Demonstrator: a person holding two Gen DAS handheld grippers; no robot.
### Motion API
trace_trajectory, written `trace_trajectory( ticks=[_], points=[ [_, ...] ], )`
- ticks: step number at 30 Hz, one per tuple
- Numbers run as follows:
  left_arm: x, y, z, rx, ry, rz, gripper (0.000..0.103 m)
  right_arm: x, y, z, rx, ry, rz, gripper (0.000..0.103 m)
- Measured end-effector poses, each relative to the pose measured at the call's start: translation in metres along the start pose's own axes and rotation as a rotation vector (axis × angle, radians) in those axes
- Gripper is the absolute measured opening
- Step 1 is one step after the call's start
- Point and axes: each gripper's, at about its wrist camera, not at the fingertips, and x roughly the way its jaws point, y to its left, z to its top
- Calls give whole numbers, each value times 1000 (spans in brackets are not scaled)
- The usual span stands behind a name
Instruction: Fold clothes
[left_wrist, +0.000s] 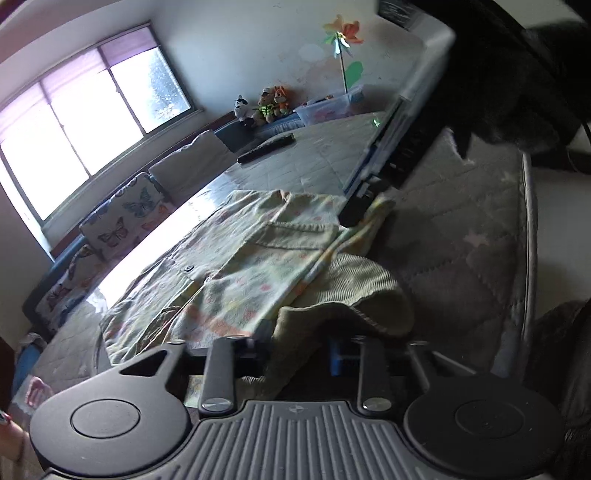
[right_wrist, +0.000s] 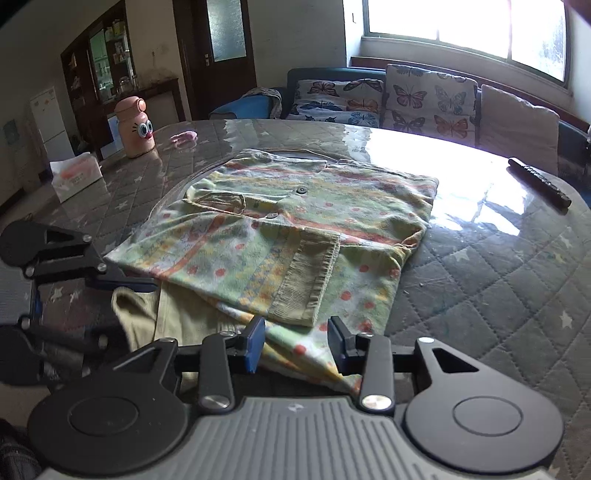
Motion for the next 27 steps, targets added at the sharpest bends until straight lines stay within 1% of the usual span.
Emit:
trace_trajectory(
  ticks=[2,3,6,9,12,16,18,19,20,21,22,24,26,27],
  points=[
    [0,13,7,-65,-15,5,17,-6,0,-3,-25,3,-2,39],
    [0,19,10,-97,-22,8,15,-7,0,-4,-34,6,-1,40],
    [0,44,22,-200,-39,19,14,-8,5,-7,-103,18,11,47],
    [4,68,31,-281,-43,8,13,-7,14,-9,-170,13,19,51],
    [12,78,36,-308,-33,-3,13,1,26,-3,-225,-34,19,51],
    [16,80,36,-317,-20,-11,13,17,33,7,-228,-56,48,51],
    [15,81,34,-324,-16,-12,14,28,37,12,-242,-50,67,46],
    [14,82,33,-328,-14,-11,16,31,39,13,-248,-46,78,46],
    [12,82,31,-328,-12,-10,17,33,40,15,-253,-43,87,41],
    [10,82,30,-326,-11,-8,18,34,41,16,-251,-42,88,30],
    [7,82,28,-323,-12,0,20,35,41,18,-248,-42,89,28],
    [-1,79,23,-307,-18,16,29,36,35,26,-202,-39,106,17],
    [-9,74,16,-286,-10,46,53,35,29,31,-160,-38,119,15],
    [-12,72,12,-277,-4,57,55,35,26,34,-141,-39,126,12]
  ],
)
